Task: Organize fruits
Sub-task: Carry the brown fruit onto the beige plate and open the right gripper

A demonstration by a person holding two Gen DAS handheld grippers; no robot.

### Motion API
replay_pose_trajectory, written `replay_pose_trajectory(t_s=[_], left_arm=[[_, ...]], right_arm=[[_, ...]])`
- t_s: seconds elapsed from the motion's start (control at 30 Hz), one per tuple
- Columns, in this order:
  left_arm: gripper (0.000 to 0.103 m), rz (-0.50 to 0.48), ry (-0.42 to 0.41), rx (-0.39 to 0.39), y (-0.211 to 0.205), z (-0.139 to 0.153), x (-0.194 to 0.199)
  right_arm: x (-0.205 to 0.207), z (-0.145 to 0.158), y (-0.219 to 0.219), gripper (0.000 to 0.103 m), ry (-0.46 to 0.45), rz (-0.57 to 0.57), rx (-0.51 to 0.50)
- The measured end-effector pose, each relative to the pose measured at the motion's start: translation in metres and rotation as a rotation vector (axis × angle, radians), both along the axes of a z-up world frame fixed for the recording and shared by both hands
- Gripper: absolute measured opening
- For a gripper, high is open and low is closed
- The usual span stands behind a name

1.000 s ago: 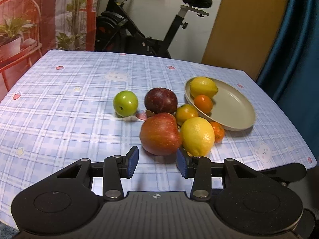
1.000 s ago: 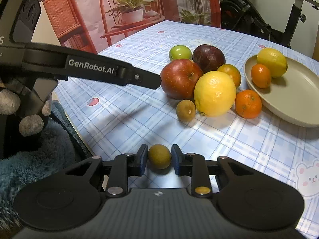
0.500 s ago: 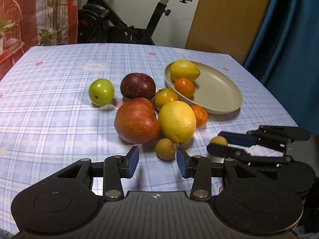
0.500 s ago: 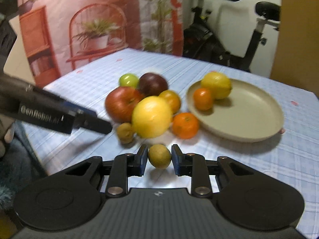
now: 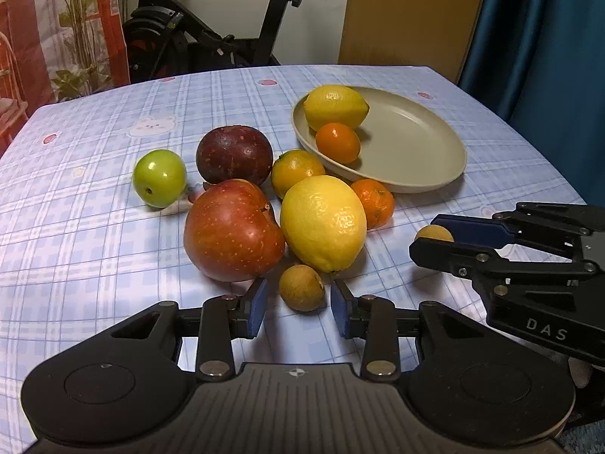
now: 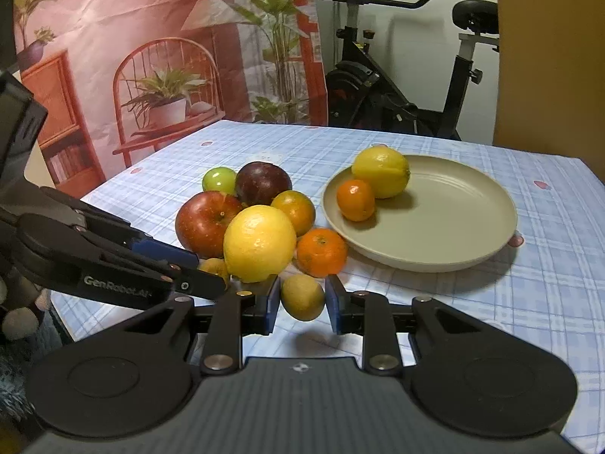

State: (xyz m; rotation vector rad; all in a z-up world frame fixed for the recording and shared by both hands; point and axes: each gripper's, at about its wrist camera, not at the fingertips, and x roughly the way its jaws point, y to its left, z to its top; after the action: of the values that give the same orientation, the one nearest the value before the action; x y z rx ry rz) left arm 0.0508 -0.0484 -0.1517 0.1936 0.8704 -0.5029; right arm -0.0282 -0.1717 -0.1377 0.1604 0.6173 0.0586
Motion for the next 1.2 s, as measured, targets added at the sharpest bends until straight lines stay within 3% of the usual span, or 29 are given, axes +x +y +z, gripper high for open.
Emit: replay_pose_trajectory(t_s=[0.13, 0.23, 0.5, 0.7, 0.87, 1.03, 1.2], left_arm=[[0.038, 0.0, 0.014, 0.005, -0.001, -0.004, 0.004], [0.029, 0.004, 0.016, 0.002, -0.001, -0.006, 0.006], [0.029, -0.031, 0.014, -0.029, 0.001, 0.0, -0.004], [0.029, -0.053, -0.068, -0.059, 0.005, 0.028, -0.017], [0.029, -0.067, -0.161, -0.113, 0.008, 0.064, -0.021], [0.029, -0.091, -0.258, -0.114, -0.004, 0.095, -0.018], [0.029, -0.117, -0.269, -0.127, -0.025, 0.105, 0.004]], right_arm=[[0.0, 0.0, 0.0, 0.028, 0.002, 0.002, 0.002], [0.0, -0.001, -0.001, 0.028, 0.007, -0.001, 0.004], [0.002, -0.002, -0.001, 0.028, 0.011, -0.004, 0.004], [0.0, 0.01, -0.004, 0.028, -0.023, -0.018, 0.007], [-0.009, 0.032, -0.006, 0.028, -0.087, -0.025, -0.028], [-0.009, 0.057, -0.019, 0.028, -0.145, -0.047, -0.059], [0.0, 0.07, -0.034, 0.028, -0.186, -0.07, -0.096]])
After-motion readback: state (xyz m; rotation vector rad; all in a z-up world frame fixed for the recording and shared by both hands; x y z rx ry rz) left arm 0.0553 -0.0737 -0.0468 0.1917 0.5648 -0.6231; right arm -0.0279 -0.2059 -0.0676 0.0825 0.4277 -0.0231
